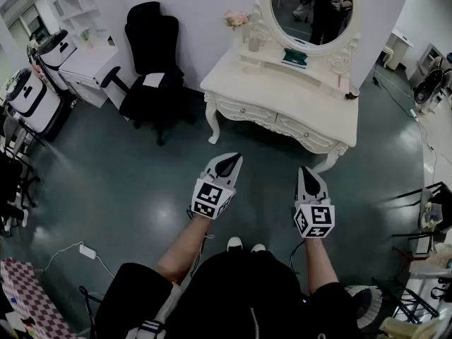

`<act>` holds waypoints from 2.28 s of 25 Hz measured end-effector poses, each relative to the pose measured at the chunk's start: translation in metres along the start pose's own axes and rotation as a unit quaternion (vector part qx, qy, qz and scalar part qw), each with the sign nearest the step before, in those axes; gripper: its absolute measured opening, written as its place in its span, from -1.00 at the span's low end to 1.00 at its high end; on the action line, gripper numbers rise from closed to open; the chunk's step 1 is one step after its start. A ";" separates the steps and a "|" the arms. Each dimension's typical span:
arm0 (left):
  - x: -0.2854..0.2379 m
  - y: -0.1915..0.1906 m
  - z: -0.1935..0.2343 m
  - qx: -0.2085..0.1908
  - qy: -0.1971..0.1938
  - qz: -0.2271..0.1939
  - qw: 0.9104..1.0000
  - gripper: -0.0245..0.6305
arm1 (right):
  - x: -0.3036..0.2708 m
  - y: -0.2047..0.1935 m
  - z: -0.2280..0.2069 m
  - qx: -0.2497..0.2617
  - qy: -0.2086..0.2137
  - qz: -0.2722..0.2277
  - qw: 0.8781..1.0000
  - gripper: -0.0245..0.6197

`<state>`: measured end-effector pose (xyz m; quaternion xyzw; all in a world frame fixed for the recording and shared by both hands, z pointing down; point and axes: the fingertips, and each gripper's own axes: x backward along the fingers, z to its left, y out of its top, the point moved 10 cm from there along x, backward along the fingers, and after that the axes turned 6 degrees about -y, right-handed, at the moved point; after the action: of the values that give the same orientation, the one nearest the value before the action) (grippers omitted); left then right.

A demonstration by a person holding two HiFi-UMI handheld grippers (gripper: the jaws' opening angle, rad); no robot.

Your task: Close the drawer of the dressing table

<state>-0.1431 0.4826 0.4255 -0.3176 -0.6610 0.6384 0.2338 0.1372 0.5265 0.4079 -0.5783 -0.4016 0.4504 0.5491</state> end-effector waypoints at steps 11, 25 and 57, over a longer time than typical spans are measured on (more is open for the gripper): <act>0.011 -0.008 0.007 0.005 -0.001 -0.002 1.000 -0.93 | 0.004 -0.010 0.017 -0.004 0.015 -0.002 1.000 -0.91; 0.002 -0.011 0.025 0.010 -0.009 0.002 1.000 -0.93 | -0.011 -0.015 0.020 -0.016 0.003 0.013 1.000 -0.91; -0.245 0.011 0.157 0.023 0.026 0.022 0.999 -0.93 | -0.274 0.000 -0.139 -0.043 0.034 0.027 0.998 -0.91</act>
<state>-0.0849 0.1975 0.4265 -0.3430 -0.6329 0.6499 0.2437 0.1964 0.2256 0.4291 -0.6273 -0.3860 0.4276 0.5241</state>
